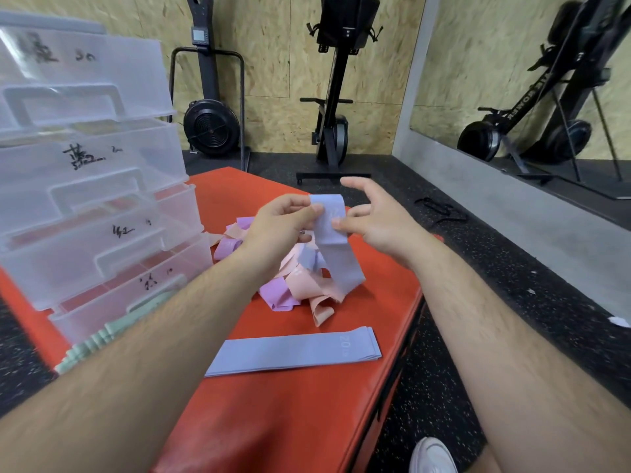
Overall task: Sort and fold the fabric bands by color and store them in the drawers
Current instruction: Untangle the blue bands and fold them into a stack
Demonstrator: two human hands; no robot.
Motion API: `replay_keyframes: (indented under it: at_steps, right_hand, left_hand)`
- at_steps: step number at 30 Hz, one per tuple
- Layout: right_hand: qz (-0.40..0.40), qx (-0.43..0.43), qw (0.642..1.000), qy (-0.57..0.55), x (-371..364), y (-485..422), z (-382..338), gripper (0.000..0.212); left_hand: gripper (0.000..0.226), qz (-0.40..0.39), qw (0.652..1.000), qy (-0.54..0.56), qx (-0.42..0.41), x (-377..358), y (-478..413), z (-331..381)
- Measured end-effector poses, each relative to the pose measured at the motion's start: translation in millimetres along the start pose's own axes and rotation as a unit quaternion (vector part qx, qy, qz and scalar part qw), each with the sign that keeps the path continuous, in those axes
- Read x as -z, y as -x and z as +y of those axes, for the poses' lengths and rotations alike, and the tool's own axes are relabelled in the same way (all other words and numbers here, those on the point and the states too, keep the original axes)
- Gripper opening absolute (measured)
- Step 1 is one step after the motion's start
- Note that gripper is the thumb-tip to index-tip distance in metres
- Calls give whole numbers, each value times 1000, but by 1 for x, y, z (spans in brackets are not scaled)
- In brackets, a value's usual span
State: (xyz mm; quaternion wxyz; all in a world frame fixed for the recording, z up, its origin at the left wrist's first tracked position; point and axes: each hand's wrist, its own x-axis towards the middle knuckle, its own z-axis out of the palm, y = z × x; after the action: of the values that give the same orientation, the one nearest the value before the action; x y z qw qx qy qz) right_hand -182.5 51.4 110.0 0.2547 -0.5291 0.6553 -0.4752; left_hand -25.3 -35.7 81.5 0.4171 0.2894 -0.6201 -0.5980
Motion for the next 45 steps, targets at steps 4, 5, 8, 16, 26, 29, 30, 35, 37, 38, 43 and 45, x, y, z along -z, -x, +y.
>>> replay_keyframes:
  at_steps: [4,5,8,16,26,29,30,35,37,38,43,45]
  right_hand:
    - [68,16,997,-45,-2,0,-4,46]
    - [70,15,996,-44,-2,0,-5,40]
    - [24,22,999,-25,0,3,-2,27]
    - [78,114,974,179,3,4,14,6]
    - [80,167,976,115,0,15,7,7]
    - [3,151,976,156,-2,16,8,13]
    - [-9,142,977,156,-2,15,9,18]
    - [-16,108,989,98,-8,10,10,29]
    - [-40,117,985,117,-13,8,9,41]
    - [-56,116,984,120,-15,7,8,46]
    - [-73,133,983,106,-30,0,14,31]
    - [-68,139,982,104,-33,-1,14,27]
  left_hand:
    - [37,-8,998,-62,25,-3,4,-9]
    - [42,-2,997,-70,13,-4,4,-10]
    - [41,9,996,-78,-41,-5,2,-10]
    - [8,23,971,-207,-121,-12,6,-6]
    - [28,-31,998,39,43,-31,13,13]
    - [11,-3,999,1,36,-28,11,12]
    - [12,9,999,-48,23,-26,11,11]
    - [24,15,969,-235,-79,-15,21,10]
    - [28,8,957,-267,-114,-8,22,11]
    - [29,11,953,-275,-125,-4,22,13]
    - [25,15,951,-290,-107,14,18,8]
    - [23,23,949,-304,-78,20,17,3]
